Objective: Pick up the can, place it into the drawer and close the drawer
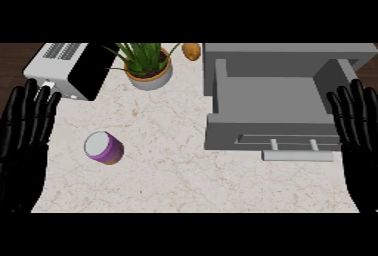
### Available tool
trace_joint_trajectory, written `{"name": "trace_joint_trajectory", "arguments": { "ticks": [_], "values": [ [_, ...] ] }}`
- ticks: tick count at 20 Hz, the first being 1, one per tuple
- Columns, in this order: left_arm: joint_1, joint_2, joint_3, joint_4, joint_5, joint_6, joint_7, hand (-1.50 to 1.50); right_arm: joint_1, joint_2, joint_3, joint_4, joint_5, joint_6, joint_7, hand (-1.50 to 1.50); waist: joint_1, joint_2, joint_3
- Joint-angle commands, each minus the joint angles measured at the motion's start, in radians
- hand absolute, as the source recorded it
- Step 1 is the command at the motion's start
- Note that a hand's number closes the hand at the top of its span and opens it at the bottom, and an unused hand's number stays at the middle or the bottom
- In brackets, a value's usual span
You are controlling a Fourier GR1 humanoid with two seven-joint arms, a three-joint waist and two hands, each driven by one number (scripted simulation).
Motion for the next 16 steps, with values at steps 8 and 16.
{"name": "trace_joint_trajectory", "arguments": {
  "ticks": [8, 16],
  "values": [
    [0.209, 0.108, 0.221, 0.122, 0.288, -0.159, 0.082, -1.50, 0.036, 0.032, -0.081, 0.053, -0.010, -0.092, 0.183, -1.50, 0.001, 0.010, -0.009],
    [0.149, 0.159, 0.316, 0.061, 0.405, -0.175, 0.263, -1.50, 0.039, 0.037, -0.091, 0.065, 0.011, -0.103, 0.205, -1.50, -0.009, 0.003, -0.006]
  ]
}}
